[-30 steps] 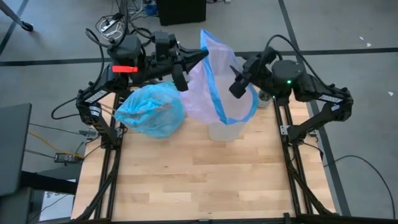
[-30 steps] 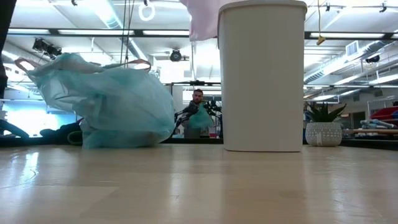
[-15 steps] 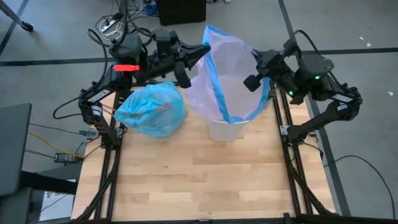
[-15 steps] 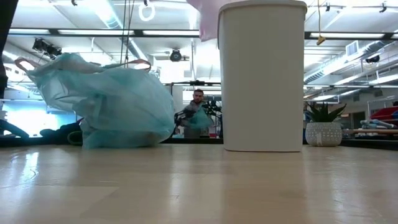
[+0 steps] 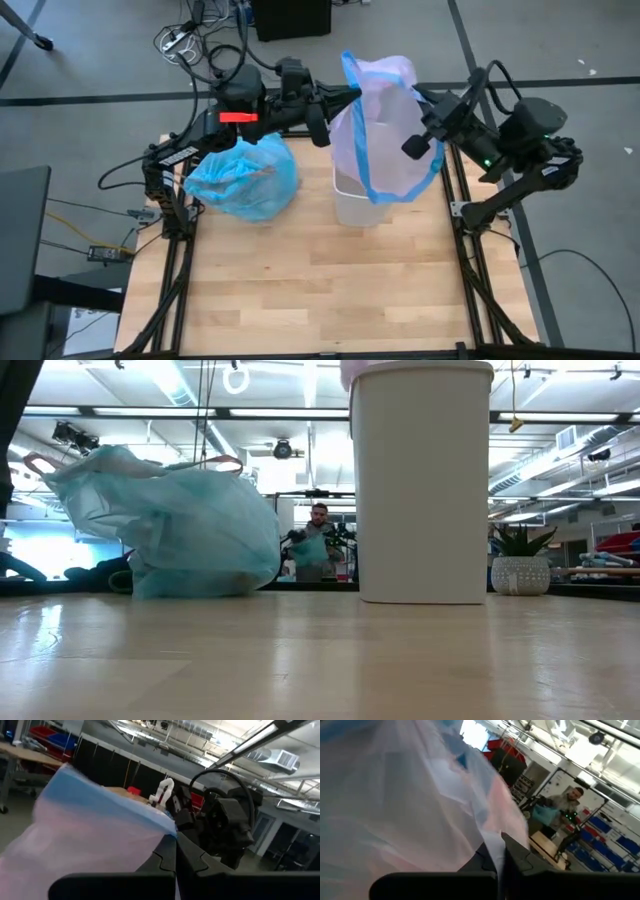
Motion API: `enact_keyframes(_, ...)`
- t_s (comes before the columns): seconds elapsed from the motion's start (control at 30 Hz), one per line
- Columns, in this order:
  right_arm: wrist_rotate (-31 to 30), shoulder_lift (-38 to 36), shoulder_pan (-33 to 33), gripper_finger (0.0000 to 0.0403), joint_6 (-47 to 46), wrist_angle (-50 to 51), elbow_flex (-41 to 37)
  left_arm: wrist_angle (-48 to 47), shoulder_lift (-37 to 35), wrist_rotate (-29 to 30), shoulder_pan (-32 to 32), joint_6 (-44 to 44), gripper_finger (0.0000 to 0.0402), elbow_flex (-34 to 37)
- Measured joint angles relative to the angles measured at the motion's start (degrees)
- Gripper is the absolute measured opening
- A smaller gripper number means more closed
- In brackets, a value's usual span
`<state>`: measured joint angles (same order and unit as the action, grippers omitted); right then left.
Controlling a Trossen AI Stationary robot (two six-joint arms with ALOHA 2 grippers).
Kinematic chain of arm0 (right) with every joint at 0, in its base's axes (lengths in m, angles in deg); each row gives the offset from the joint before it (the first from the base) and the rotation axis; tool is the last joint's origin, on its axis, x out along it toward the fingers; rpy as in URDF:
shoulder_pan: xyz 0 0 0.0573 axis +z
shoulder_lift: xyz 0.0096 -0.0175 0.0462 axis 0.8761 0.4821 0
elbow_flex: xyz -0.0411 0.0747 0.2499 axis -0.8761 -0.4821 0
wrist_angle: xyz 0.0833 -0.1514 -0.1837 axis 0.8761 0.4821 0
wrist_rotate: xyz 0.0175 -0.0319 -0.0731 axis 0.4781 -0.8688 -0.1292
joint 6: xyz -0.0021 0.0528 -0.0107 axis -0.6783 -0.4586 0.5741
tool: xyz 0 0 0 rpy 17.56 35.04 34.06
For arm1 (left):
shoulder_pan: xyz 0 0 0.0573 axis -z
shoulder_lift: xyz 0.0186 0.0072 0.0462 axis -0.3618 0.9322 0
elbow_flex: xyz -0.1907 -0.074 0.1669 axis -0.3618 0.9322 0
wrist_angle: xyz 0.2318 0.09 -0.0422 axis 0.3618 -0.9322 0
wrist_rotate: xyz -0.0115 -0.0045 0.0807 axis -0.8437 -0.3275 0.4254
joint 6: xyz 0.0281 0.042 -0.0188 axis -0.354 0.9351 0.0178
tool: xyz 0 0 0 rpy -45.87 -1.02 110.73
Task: Place trash/remove bag and relplace
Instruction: Put the new trash bag into the trash bin
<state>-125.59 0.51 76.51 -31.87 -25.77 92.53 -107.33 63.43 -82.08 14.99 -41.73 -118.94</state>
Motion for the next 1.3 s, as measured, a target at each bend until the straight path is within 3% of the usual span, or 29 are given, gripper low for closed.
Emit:
enact_keyframes(0.43,-1.5,-3.4,10.3,0.0,-8.6,1.9,0.0,-3.8,-0.3,4.4,3.4,-1.6,0.0001,0.0)
enact_keyframes(0.67,-0.1,-5.3,12.9,0.0,-27.7,18.9,0.0,-9.3,-0.2,11.3,6.0,-1.3,0.0001,0.0)
enact_keyframes(0.87,12.4,-6.4,9.0,0.0,-48.4,33.2,0.0,-17.6,0.8,20.7,7.4,-0.3,0.0001,0.0)
enact_keyframes(1.3,34.6,-5.1,-2.2,0.0,-54.1,34.0,-1.8,-28.9,2.8,30.2,9.4,-2.8,0.0001,0.0)
